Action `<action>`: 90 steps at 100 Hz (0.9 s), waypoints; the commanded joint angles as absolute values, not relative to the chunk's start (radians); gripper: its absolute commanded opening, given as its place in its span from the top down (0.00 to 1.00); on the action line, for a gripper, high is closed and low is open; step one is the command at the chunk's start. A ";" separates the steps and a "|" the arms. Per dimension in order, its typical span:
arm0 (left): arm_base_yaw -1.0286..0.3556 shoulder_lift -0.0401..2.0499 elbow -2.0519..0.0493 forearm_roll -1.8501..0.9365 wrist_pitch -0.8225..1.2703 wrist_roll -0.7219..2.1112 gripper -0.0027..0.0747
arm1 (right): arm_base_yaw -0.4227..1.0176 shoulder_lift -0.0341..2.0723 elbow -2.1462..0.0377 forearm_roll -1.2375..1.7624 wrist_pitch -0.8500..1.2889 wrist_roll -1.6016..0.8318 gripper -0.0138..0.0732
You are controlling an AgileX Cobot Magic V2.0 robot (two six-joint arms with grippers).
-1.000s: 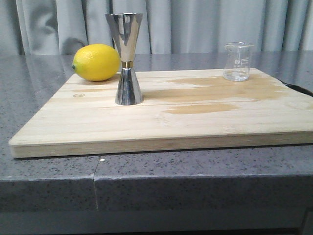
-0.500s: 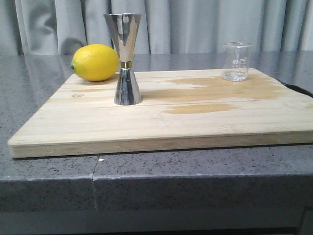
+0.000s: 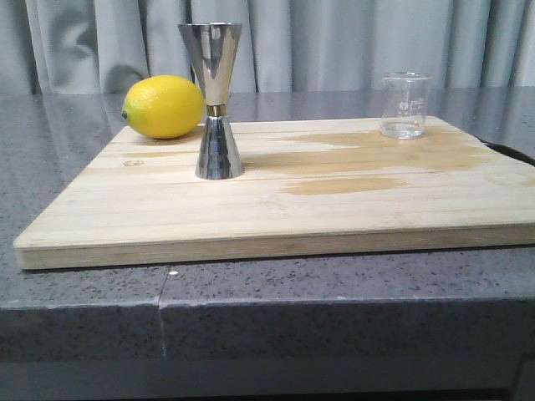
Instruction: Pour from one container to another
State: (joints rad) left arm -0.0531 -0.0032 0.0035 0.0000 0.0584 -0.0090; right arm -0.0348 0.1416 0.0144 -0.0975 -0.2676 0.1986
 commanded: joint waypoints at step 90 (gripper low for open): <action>-0.052 -0.020 0.039 -0.011 -0.012 -0.016 0.99 | -0.041 0.035 0.040 -0.102 -0.144 0.204 0.93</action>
State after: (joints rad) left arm -0.0531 -0.0032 0.0035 0.0000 0.0584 -0.0090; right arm -0.0348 0.0287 0.0144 -0.0975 -0.0661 0.2046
